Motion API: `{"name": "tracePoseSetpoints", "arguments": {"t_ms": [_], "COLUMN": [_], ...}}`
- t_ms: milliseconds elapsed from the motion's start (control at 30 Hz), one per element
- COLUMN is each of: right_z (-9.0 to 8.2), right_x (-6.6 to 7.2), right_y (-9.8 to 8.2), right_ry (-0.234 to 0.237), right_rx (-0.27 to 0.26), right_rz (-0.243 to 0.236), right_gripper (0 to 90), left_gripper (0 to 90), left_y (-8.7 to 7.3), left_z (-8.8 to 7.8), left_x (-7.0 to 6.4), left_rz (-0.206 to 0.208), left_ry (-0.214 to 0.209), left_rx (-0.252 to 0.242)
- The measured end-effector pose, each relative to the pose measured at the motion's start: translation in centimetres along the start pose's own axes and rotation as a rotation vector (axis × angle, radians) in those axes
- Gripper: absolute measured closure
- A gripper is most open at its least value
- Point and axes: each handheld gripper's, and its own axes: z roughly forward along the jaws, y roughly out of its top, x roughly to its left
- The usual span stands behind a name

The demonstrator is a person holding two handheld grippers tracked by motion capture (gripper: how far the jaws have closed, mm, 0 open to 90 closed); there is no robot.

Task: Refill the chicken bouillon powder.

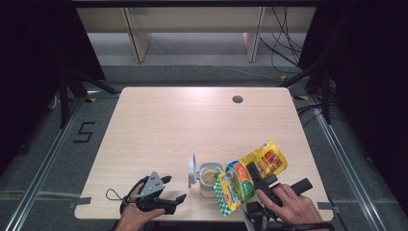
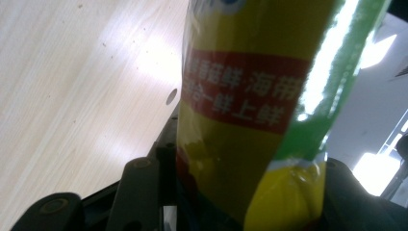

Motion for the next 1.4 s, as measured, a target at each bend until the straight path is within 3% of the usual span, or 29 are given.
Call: {"name": "tracePoseSetpoints", "arguments": {"t_ms": [100,167,200,333,367,467,500,533,600,667,700,800,900,967,1000,1033,1067,1167,1200,1233,1267,1300,1333,1400], "right_z": [-0.02,-0.05,-0.13,-0.07,0.02,0.09,0.04,0.15,0.13,-0.07,0.01,0.16,0.21,0.04,0.15,0.03,0.16,0.13,0.05,0.01,0.10,0.03,0.14,0.25], "right_x": [-0.06,-0.05,0.16,0.23,0.00,0.07,0.30,0.12,0.35,0.17,-0.03,0.16,0.23,0.36,0.12,0.35,0.12,0.15,0.36,0.34,0.10,0.33,0.13,0.31], "right_y": [0.20,0.18,0.23,0.21,0.14,0.25,0.34,0.23,0.12,0.17,0.06,0.13,0.09,0.16,0.05,0.20,0.12,0.10,0.18,0.18,0.07,0.18,0.12,0.17], "right_ry": [-0.016,-0.006,0.001,0.008,0.002,0.007,0.014,0.011,0.011,0.011,0.000,0.010,0.014,0.009,0.004,0.009,0.007,0.012,0.011,0.008,0.000,0.008,0.010,0.011], "right_rx": [-0.017,-0.006,0.006,0.007,-0.004,-0.009,-0.001,-0.011,-0.006,0.007,-0.003,-0.003,-0.004,0.005,-0.008,0.007,-0.004,-0.005,0.003,0.007,-0.004,0.003,-0.003,-0.012], "right_rz": [0.002,0.002,0.036,0.037,-0.005,-0.005,0.028,-0.004,0.029,0.033,0.000,-0.007,-0.001,0.047,0.011,0.048,-0.002,-0.002,0.043,0.044,0.007,0.045,-0.004,0.009], "right_gripper": [57.3,57.4,57.4,57.4,57.5,57.4,57.5,57.4,57.5,57.5,57.5,57.5,57.6,57.7,57.7,57.7,57.8,57.8,57.9,57.9,58.0,58.0,58.0,58.1], "left_gripper": [17.7,17.7,17.7,17.7,17.7,17.7,17.7,17.7,17.7,17.7,17.7,17.7,17.7,17.7,17.7,17.7,17.7,17.7,17.7,17.7,17.7,17.7,17.7,17.8], "left_y": [0.04,0.02,0.03,0.05,0.03,0.02,0.04,0.04,0.04,0.03,0.04,0.04,0.04,0.04,0.03,0.03,0.03,0.05,0.04,0.02,0.00,0.03,0.01,0.02], "left_z": [-0.12,-0.08,-0.08,-0.08,-0.06,-0.07,-0.11,-0.11,-0.12,-0.08,-0.09,-0.10,-0.08,-0.09,-0.07,-0.09,-0.09,-0.12,-0.07,-0.07,-0.05,-0.14,-0.05,-0.04], "left_x": [0.11,0.05,0.07,0.07,0.05,0.08,0.10,0.09,0.08,0.06,0.08,0.09,0.05,0.09,0.06,0.08,0.08,0.11,0.06,0.08,0.07,0.16,0.01,0.01], "left_rz": [0.012,0.004,0.004,0.005,0.002,0.010,0.011,0.012,0.009,0.004,0.005,0.012,0.004,0.005,0.003,0.011,0.012,0.013,0.004,0.007,0.008,0.027,0.010,0.010], "left_ry": [0.005,0.001,-0.002,-0.003,-0.001,0.003,0.000,0.002,0.001,0.000,-0.003,0.003,0.000,-0.003,-0.002,0.003,0.002,0.002,-0.002,0.001,0.001,0.015,0.004,0.002], "left_rx": [0.010,0.003,0.006,0.006,0.005,0.008,0.010,0.009,0.007,0.003,0.008,0.009,0.002,0.008,0.006,0.008,0.008,0.010,0.004,0.007,0.007,0.026,0.008,0.003]}}
